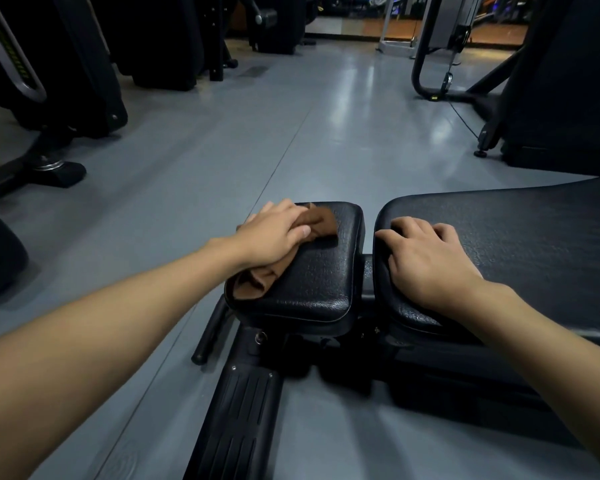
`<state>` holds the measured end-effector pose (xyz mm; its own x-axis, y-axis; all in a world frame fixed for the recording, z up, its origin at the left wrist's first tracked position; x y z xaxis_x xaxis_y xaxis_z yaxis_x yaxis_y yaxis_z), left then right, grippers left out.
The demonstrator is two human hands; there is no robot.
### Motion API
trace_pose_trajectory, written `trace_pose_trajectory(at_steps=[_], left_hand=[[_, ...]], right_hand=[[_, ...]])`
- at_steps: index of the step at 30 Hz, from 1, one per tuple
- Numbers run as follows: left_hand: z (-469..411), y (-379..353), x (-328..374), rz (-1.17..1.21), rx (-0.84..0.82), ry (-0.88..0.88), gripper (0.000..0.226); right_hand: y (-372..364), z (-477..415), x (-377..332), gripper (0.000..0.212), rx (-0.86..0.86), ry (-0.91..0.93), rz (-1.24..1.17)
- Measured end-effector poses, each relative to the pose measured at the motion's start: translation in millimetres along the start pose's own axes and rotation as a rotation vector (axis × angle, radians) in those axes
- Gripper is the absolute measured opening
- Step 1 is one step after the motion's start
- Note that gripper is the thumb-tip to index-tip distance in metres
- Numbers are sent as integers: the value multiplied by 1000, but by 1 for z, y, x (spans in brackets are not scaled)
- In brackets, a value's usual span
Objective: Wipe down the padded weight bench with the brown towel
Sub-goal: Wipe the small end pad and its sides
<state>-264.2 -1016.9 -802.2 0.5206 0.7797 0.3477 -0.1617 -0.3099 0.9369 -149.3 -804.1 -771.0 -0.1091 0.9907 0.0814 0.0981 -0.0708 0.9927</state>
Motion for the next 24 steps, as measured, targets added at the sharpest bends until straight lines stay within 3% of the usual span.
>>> trace_pose_trajectory(at_steps=[6, 9, 16, 24], left_hand=[[-50, 8, -21, 49, 33, 360, 43], [-42, 6, -22, 46, 78, 429, 45], [15, 3, -37, 126, 122, 430, 44], [110, -4, -2, 154, 158, 318, 36]], right_hand=[[-1, -3, 2, 41, -4, 3, -8], [-1, -4, 3, 42, -5, 5, -20], [-2, -3, 3, 39, 7, 2, -26], [11, 12, -24, 35, 66, -33, 74]])
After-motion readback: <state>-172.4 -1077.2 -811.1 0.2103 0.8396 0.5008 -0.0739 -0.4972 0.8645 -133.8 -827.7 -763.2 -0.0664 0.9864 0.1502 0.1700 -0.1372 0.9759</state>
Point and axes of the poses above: each hand's wrist, its own z-axis away from the middle knuckle, its own y-axis out of the back of the hand, x = y × z, the point moved 4 cm from there along -z, towards the middle knuckle, and after that the axes turned 5 degrees about -x, right-handed, at the moved point
